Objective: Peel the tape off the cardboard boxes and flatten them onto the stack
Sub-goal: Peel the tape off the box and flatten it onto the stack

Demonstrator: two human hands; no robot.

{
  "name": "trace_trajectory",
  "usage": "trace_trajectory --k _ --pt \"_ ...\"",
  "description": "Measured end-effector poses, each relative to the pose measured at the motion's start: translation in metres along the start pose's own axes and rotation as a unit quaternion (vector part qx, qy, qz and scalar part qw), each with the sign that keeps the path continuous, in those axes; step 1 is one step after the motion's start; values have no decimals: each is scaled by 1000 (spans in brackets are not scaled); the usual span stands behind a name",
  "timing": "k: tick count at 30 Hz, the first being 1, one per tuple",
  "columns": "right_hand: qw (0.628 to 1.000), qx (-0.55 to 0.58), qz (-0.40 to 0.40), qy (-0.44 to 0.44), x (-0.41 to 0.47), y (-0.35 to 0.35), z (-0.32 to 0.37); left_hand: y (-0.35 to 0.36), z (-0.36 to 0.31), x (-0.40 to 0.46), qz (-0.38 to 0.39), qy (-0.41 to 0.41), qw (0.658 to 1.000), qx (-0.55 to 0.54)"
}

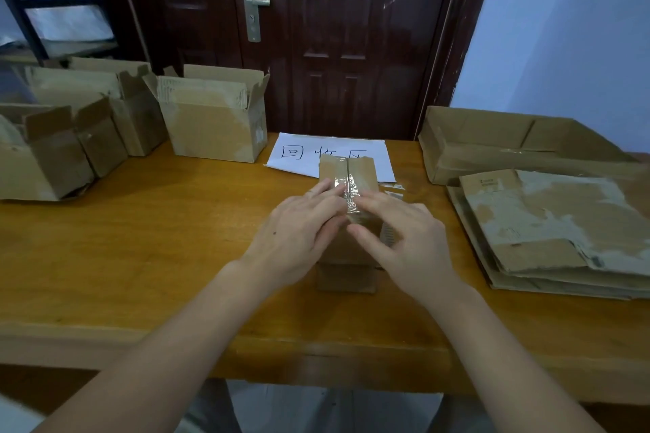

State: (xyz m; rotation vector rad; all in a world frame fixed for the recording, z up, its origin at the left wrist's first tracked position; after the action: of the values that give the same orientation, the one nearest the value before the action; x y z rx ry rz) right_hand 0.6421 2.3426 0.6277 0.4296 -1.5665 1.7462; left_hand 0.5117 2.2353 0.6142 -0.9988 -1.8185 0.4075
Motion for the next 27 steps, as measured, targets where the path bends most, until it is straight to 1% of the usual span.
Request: trace_trajectory --k 4,6,9,12,15,20,24,27 --pt "994 -74 -29 -70 11 -7 11 0 4 -1 -26 -41 999 15" --pt "988 -105 -43 -107 11 -8 19 -2 7 -1 -21 -58 998 25" --pt "982 -130 -44 -133 9 -8 26 -6 9 0 -10 -58 998 33" --pt "982 -128 -46 -130 9 -9 28 -9 4 1 -13 -46 998 31" --pt "984 -100 -75 -130 15 -13 31 -14 2 5 -26 -33 999 11" --pt "980 -103 -84 -151 10 -10 28 -16 6 3 8 -10 999 -33" --pt "977 -117 -95 -151 10 -7 26 -12 15 1 31 -34 996 -79" --pt "982 -98 -90 -135 13 -6 23 -10 14 1 29 -37 997 -61"
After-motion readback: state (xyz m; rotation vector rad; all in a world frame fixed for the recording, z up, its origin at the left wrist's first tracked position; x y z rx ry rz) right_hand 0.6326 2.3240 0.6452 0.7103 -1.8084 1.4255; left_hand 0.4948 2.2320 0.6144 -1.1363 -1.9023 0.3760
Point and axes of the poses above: each hand's wrist, its own x-axis towards the middle knuckle, its own y-axis out of the palm, z = x × y, the point moved 6 cm from there along x, towards the middle knuckle, and after that the axes turned 15 degrees about -x, right-handed, at the moved point
